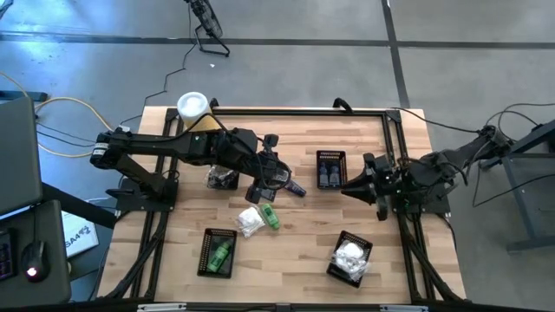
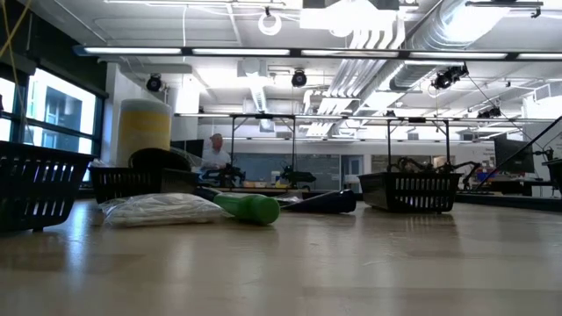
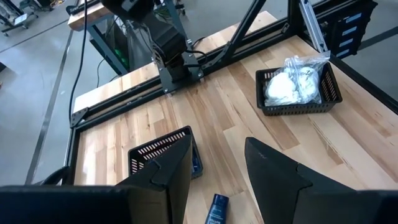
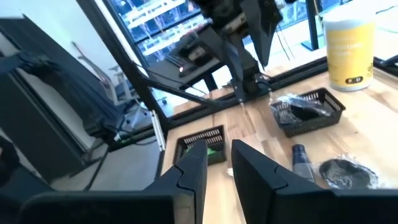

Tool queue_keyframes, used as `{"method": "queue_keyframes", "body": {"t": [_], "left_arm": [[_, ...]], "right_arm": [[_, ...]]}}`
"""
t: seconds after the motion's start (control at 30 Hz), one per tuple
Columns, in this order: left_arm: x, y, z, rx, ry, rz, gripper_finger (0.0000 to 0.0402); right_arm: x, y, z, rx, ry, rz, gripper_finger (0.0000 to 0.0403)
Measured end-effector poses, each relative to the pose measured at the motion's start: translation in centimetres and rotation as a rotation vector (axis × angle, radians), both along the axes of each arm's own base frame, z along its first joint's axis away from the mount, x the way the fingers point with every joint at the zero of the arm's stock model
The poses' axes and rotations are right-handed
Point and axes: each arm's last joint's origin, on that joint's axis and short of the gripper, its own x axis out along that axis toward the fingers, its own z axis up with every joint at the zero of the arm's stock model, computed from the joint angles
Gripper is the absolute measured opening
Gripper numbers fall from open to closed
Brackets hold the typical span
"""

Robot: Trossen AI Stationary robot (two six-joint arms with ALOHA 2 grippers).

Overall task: Pick & Place Travel size toiletries
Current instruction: Put the green shampoo into the bottom left black basket

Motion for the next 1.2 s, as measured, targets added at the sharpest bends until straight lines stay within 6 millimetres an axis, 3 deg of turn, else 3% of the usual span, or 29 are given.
{"method": "queue_keyframes", "body": {"t": [0.27,0.43,0.6,0.87,1.2], "left_arm": [[-0.1,0.0,-0.2,-0.034,0.027,0.017,0.0145],[-1.3,0.1,-2.1,-0.141,0.274,0.12,0.0145],[-2.5,0.1,-3.9,-0.086,0.47,0.286,0.0145],[-2.6,-0.6,-6.1,-0.116,0.529,0.303,0.0145],[-2.6,-1.6,-9.0,0.099,0.57,-0.03,0.0145]], "right_arm": [[1.0,0.5,-0.7,-0.038,0.034,0.003,0.0066],[1.0,0.4,-0.4,-0.038,0.006,-0.04,0.0066],[1.1,0.3,-0.4,-0.075,-0.001,-0.069,0.0066],[1.2,-0.2,-0.3,-0.086,-0.001,-0.092,0.0066],[1.2,-0.2,-0.3,-0.083,-0.006,-0.093,0.0066]]}}
